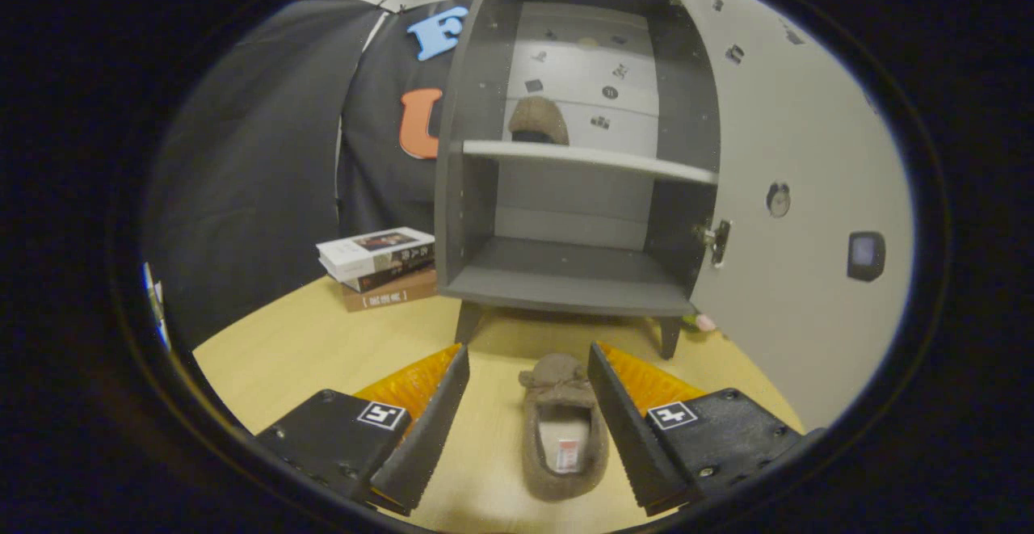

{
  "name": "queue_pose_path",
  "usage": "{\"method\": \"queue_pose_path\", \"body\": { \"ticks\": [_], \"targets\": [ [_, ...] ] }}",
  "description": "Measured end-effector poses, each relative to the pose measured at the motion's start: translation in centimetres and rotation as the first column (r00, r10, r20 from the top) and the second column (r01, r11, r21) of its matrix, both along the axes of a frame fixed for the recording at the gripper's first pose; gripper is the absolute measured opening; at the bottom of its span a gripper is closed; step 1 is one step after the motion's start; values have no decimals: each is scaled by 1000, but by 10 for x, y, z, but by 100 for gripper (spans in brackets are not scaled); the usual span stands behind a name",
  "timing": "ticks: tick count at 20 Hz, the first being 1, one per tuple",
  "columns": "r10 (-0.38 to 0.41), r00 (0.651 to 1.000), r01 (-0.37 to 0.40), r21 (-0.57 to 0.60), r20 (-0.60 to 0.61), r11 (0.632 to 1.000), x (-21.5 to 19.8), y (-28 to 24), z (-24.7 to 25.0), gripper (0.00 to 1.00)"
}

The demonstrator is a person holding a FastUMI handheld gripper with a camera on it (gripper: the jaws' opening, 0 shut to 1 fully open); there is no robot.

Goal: Open the shoe cabinet door, grab the shoes and put them into the shoe cabinet, then close the shoe cabinet door.

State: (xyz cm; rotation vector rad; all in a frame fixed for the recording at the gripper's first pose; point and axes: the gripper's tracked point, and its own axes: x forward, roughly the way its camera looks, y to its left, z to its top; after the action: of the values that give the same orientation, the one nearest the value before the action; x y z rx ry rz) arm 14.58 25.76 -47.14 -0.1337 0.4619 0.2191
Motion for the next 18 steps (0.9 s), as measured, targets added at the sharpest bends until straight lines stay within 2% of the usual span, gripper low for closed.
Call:
{"method": "queue_pose_path", "body": {
  "ticks": [2, 5, 8, 9, 12, 13, 16, 17, 18],
  "targets": [
    [-11, 998, 11, -11, -59, 1000, 5, 0, -25, 88],
    [-23, 990, 17, -42, -139, 999, 7, -3, -56, 75],
    [-46, 962, 37, -36, -269, 999, 8, -3, -93, 74],
    [-62, 960, 53, -42, -275, 998, 10, -6, -96, 73],
    [-62, 958, 58, -24, -279, 998, 20, -7, -101, 55],
    [-64, 956, 56, -35, -286, 998, 22, -10, -104, 34],
    [-54, 954, 55, -5, -296, 998, 29, -11, -108, 20],
    [-46, 953, 53, 13, -300, 999, 30, -12, -108, 12],
    [-37, 952, 49, 32, -305, 998, 29, -11, -109, 11]
  ]
}}
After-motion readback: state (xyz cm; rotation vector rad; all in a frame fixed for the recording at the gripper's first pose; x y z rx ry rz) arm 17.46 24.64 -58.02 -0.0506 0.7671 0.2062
